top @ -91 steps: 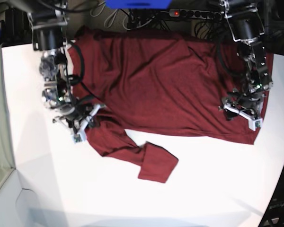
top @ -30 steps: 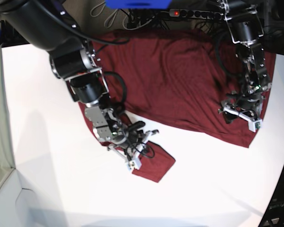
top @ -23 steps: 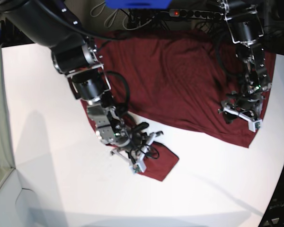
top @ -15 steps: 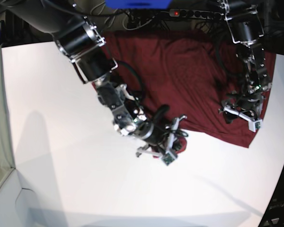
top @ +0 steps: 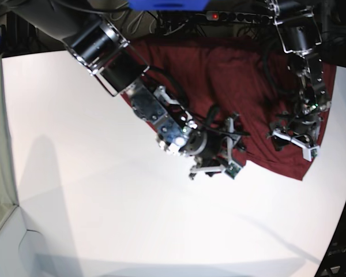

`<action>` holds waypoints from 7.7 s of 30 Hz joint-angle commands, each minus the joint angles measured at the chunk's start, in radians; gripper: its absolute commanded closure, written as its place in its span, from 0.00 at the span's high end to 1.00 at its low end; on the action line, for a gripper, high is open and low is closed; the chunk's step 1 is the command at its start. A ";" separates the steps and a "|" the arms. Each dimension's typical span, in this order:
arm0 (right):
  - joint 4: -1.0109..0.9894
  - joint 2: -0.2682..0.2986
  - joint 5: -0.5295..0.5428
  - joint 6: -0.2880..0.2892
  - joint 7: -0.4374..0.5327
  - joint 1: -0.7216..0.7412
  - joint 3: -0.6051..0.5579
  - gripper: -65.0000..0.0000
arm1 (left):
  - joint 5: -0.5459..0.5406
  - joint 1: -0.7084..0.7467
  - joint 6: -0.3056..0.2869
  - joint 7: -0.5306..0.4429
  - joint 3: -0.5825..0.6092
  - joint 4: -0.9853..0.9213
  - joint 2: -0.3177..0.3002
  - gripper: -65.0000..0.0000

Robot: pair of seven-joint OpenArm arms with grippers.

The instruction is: Layout the t-shirt on the table in an organized manner, then fold the t-shirt properly

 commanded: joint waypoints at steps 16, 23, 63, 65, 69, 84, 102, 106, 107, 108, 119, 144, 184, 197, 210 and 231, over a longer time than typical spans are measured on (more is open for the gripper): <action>0.219 0.104 0.004 0.000 -0.218 -0.103 0.152 0.14 | 0.000 -0.033 0.002 0.042 0.000 -0.083 -0.008 0.59; 0.262 0.129 0.004 0.000 -0.250 -0.180 0.156 0.12 | 0.003 -0.033 0.002 0.042 0.000 -0.080 -0.009 0.59; -0.357 0.262 0.004 0.000 0.018 0.012 0.270 0.12 | -0.287 -0.079 0.009 0.052 0.043 0.301 0.052 0.59; -0.357 0.261 0.004 0.000 0.018 0.012 0.270 0.12 | -0.295 -0.111 0.009 0.052 0.074 0.319 0.089 0.59; -0.357 0.253 0.004 0.000 0.012 0.012 0.270 0.12 | -0.130 -0.149 0.009 0.043 0.178 0.253 0.169 0.59; -0.355 0.247 0.003 0.000 0.009 0.027 0.270 0.12 | 0.164 -0.165 0.004 0.042 0.478 0.192 0.183 0.59; -0.355 0.247 0.003 0.000 0.009 0.027 0.270 0.12 | 0.189 -0.206 0.004 -0.100 0.479 -0.046 0.181 0.57; -0.355 0.249 0.003 0.000 0.012 0.027 0.270 0.12 | 0.181 -0.220 0.004 -0.101 0.479 -0.052 0.181 0.38; -0.355 0.250 0.003 0.000 0.012 0.027 0.268 0.12 | 0.181 -0.225 0.004 -0.101 0.478 -0.052 0.181 0.32; -0.355 0.250 0.003 0.000 0.012 0.027 0.268 0.12 | 0.181 -0.226 0.004 -0.101 0.476 -0.052 0.181 0.28; -0.355 0.252 0.003 0.000 0.015 0.027 0.268 0.12 | 0.178 -0.225 0.013 -0.186 0.352 -0.023 0.184 0.00; -0.355 0.255 0.003 0.000 0.015 0.027 0.268 0.12 | 0.173 -0.283 0.013 -0.207 -0.007 -0.032 0.206 0.53; -0.314 0.265 0.004 0.000 0.008 0.076 0.271 0.12 | -0.034 -0.284 0.013 -0.310 0.122 -0.514 0.034 0.57; -0.005 0.288 0.004 0.000 0.008 -0.051 0.268 0.12 | -0.032 -0.297 0.015 -0.310 0.122 -0.515 0.034 0.57; 0.259 0.318 0.004 0.000 0.006 -0.183 0.276 0.12 | -0.032 -0.297 0.015 -0.310 0.122 -0.515 0.032 0.57; 0.483 0.384 0.003 0.000 -0.286 -0.485 0.334 0.12 | -0.032 -0.297 0.015 -0.310 0.122 -0.509 0.018 0.57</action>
